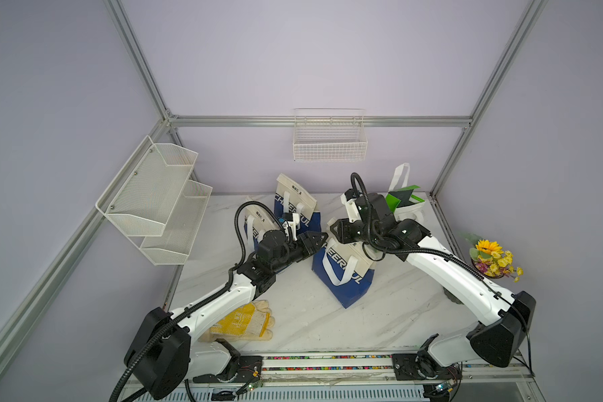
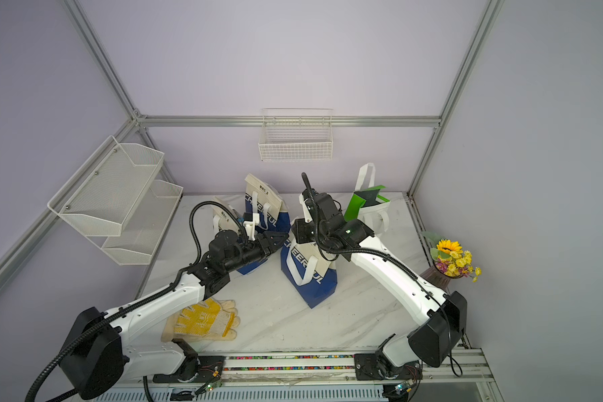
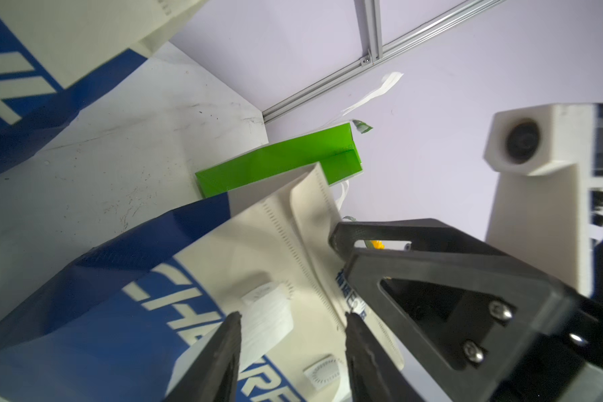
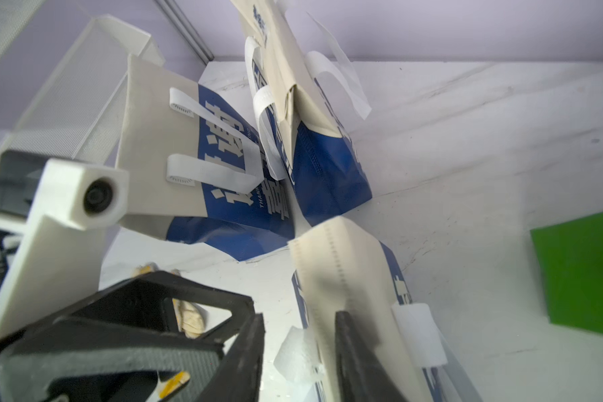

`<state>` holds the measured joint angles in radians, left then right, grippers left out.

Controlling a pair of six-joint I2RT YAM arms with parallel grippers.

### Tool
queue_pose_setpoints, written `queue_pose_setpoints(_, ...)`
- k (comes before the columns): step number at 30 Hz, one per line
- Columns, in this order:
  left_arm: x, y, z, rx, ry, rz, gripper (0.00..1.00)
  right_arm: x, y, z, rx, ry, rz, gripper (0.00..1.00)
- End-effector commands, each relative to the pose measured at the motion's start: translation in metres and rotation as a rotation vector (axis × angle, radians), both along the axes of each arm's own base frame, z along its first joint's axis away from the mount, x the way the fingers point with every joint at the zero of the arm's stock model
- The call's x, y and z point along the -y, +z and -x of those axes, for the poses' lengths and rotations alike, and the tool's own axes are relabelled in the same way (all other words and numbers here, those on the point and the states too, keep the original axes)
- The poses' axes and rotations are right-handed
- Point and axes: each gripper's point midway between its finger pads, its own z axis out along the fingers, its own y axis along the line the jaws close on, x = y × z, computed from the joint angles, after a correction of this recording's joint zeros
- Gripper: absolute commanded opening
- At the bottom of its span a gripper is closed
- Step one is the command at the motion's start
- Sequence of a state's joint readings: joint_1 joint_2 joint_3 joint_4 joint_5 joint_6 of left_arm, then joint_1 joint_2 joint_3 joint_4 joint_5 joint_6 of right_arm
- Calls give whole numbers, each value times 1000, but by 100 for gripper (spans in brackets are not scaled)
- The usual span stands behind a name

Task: Open the takeout bag
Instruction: Open the takeout bag at the center of the board.

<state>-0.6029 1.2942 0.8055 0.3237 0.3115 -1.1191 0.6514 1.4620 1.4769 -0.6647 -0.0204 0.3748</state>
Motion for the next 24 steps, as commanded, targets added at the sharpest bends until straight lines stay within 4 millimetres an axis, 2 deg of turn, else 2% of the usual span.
queue_pose_setpoints(1,1,35,-6,77,-5,107,48,3,13,4,22,3,-34,47)
queue_pose_setpoints(7,-7,44,-10,102,24,137,48,18,29,5,73,-42,0,52)
queue_pose_setpoints(11,-4,44,-10,97,11,122,48,24,27,0,77,-66,26,55)
queue_pose_setpoints(14,-3,43,-12,93,11,113,48,24,18,-6,53,-72,43,55)
queue_pose_setpoints(18,-1,44,-13,95,7,114,48,8,5,-3,-3,4,14,43)
queue_pose_setpoints(21,0,46,-15,95,5,115,48,6,3,2,-11,19,-2,33)
queue_pose_setpoints(24,3,48,-17,95,-5,120,48,6,3,9,-19,32,-24,31)
